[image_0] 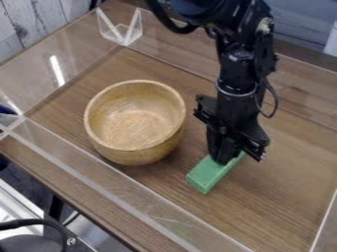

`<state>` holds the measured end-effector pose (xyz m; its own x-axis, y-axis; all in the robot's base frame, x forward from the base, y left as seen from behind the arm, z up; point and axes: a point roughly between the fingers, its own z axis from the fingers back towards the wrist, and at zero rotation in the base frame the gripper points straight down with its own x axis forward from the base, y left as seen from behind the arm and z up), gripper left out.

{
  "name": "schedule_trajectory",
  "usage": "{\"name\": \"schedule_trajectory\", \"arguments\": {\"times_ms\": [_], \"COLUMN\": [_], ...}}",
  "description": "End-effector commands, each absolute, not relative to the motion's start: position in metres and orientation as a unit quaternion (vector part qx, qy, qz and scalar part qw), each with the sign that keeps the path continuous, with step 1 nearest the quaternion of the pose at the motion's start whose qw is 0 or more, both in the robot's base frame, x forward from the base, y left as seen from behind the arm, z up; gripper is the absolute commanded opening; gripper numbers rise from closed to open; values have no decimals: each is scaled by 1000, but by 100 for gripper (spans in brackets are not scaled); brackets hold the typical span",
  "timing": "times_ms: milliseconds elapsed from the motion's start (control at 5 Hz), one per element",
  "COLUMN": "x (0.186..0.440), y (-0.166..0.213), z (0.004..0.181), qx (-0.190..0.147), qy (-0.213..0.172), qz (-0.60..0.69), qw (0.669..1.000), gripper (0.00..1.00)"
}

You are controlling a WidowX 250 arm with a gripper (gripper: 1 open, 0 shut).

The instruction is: Put the green block in the brown bowl

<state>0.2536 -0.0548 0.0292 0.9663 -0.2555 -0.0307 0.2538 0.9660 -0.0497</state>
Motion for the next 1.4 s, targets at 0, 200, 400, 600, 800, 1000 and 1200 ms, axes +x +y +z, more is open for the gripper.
{"name": "schedule_trajectory", "arguments": {"times_ms": [0, 200, 400, 600, 800, 1000, 1200], "x": [254, 255, 255, 257, 261, 263, 262], "y": [-51, -48, -45, -40, -33, -31, -33], "z": [42, 58, 72, 90, 111, 119, 112], "qx": [-22, -20, -17, -16, -14, -14, -17], "qy": [10, -1, -9, -22, -36, -42, -40], "qz": [-127, -124, -120, -116, -107, -105, -111], "qw": [992, 992, 993, 993, 994, 993, 993], "gripper": [0, 0, 0, 0, 0, 0, 100]}}
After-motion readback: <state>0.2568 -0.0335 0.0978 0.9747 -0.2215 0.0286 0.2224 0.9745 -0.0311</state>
